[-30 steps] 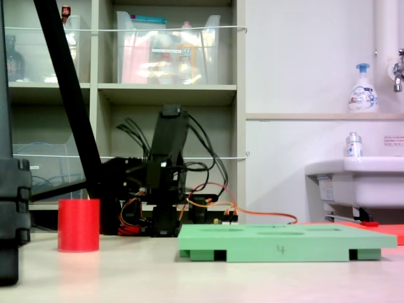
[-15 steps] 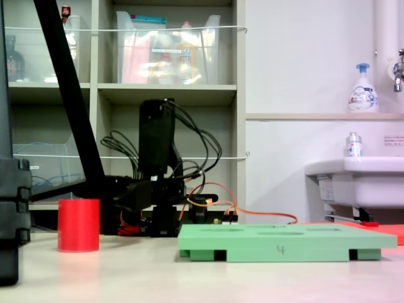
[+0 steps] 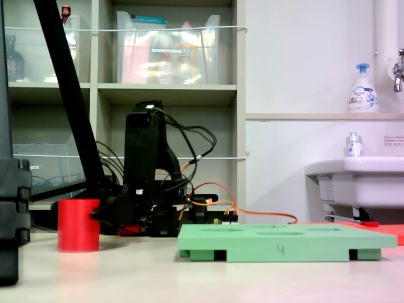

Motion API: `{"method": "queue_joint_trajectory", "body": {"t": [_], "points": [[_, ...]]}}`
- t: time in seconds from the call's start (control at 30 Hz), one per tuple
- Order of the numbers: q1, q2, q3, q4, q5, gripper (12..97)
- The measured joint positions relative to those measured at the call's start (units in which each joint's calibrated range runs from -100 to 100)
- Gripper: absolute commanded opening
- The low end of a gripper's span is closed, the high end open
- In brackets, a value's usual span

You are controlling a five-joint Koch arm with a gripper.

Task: Put the cylinder block into the corresponding hole

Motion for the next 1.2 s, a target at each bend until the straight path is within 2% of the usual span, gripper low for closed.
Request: {"method": "queue_joint_trajectory", "body": {"t": [0.17, 0.23, 0.8, 0.87, 1.2], "points": [[-0.7, 3.1, 4.5, 0.0, 1.0, 94.2], [-0.8, 3.6, 4.8, 0.0, 1.2, 90.2], [-1.3, 3.7, 3.7, 0.1, 1.6, 38.3], [-1.4, 3.7, 3.2, 0.1, 1.8, 36.0], [-1.4, 0.4, -0.2, 1.7, 2.0, 35.8]]}}
